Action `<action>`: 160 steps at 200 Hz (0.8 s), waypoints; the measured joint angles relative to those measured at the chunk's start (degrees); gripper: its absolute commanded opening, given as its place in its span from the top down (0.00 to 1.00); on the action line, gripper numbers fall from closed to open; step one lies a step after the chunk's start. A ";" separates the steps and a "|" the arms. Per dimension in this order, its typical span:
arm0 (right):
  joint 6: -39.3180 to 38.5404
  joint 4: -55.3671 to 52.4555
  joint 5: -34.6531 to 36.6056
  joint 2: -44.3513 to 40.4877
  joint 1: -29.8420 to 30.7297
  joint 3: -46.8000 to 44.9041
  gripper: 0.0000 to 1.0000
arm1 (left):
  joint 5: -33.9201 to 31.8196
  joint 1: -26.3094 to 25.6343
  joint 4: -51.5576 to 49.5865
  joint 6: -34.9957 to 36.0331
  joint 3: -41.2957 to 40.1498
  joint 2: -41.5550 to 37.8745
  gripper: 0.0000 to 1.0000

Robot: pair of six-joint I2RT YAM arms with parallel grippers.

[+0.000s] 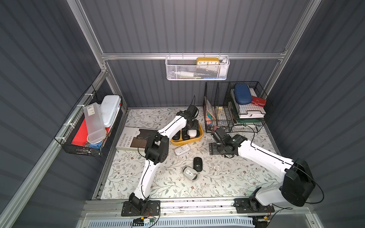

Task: Put the mouse in the storage box
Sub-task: Place the mouse in the storage box.

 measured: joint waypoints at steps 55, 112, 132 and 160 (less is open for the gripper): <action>0.02 -0.13 -0.61 -0.92 -0.07 -0.02 0.14 | -0.37 0.04 0.24 -0.09 -0.17 -0.04 0.17; 2.21 -1.11 -3.02 -1.27 4.09 0.02 0.13 | -0.83 0.07 8.37 -2.78 -13.66 -13.46 0.03; 3.67 -1.95 -3.93 -0.07 7.54 0.63 0.13 | -2.25 0.13 13.81 -4.07 -21.22 -22.75 0.01; 5.90 -2.82 -5.01 3.91 11.72 3.17 0.13 | -5.99 0.22 22.12 -6.36 -31.93 -36.20 0.01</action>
